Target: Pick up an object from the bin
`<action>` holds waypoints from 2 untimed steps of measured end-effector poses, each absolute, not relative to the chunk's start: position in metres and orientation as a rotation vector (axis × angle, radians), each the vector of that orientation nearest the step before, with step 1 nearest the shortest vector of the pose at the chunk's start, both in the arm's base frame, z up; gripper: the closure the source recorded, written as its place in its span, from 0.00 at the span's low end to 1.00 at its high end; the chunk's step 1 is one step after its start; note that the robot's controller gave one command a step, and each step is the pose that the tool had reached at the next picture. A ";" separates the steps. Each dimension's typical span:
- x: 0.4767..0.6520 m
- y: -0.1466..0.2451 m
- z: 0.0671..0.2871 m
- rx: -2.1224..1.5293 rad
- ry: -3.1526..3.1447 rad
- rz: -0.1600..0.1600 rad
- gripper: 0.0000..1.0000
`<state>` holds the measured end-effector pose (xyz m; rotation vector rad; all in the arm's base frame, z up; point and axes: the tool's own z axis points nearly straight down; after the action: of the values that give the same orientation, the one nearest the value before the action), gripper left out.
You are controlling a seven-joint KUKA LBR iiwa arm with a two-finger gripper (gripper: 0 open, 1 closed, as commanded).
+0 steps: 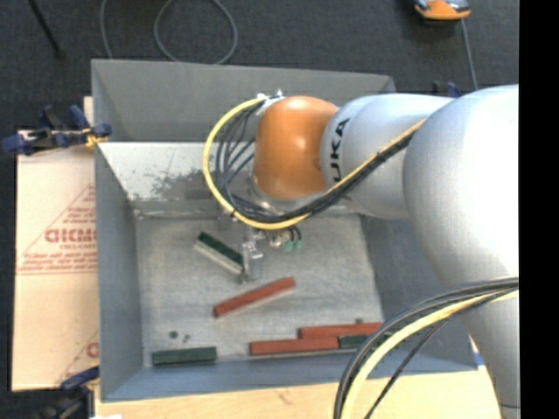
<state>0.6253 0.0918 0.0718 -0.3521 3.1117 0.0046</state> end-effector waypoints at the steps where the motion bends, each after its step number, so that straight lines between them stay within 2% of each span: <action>1: 0.627 0.092 0.073 -0.339 3.111 0.005 0.00; 2: 0.628 0.092 0.073 -0.337 3.111 0.005 1.00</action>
Offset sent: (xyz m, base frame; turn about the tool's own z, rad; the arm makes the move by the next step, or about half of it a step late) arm 0.0000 0.0000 0.0000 0.0000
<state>0.6275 0.0916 0.0733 -0.3369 3.1112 0.0051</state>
